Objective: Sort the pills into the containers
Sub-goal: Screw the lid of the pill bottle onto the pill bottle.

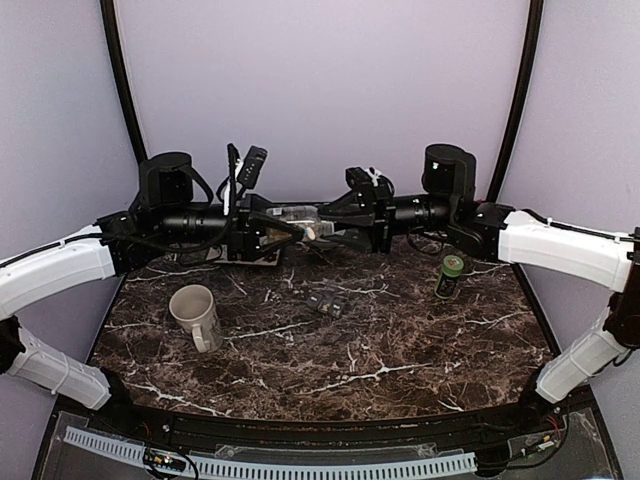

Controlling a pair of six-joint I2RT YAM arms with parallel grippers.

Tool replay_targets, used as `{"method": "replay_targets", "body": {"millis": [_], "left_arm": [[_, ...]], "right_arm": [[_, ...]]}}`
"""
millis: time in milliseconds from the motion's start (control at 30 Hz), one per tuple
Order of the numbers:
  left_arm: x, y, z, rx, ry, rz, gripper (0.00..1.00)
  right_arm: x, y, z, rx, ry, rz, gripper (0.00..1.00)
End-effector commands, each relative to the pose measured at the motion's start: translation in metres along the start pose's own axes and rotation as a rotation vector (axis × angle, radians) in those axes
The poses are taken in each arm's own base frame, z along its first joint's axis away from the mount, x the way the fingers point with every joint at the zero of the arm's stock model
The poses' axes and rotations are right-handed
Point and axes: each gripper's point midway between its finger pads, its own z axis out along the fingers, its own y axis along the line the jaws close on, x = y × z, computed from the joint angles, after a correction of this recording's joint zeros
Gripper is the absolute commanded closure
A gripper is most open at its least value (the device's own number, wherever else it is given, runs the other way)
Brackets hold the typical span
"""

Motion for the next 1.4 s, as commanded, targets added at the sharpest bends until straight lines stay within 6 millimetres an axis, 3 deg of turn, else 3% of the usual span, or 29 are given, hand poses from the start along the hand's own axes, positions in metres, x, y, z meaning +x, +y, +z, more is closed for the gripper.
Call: {"method": "replay_targets", "body": {"millis": [0,67,267,500,733,1367], "left_arm": [[-0.024,-0.007,0.0,-0.071,-0.067,0.309,1.0],[-0.023,-0.01,0.002,-0.081,-0.057,0.349,1.0],[-0.019,-0.008,0.004,-0.099,-0.037,0.363,1.0],[-0.016,-0.004,0.005,-0.108,-0.049,0.281,1.0],[-0.017,0.009,-0.003,-0.148,-0.095,0.177,1.0],[-0.023,0.036,-0.018,-0.137,-0.189,-0.089,1.0]], "right_arm": [[0.006,-0.009,0.009,-0.009,0.026,0.196,0.83],[0.009,-0.018,0.009,-0.009,0.029,0.215,0.83],[0.008,-0.016,0.011,-0.023,0.038,0.217,0.81],[-0.003,-0.001,0.01,0.016,0.02,0.088,0.5],[-0.013,0.013,-0.001,0.063,-0.036,-0.071,0.37],[-0.013,-0.002,-0.032,0.291,-0.135,-0.31,0.31]]}}
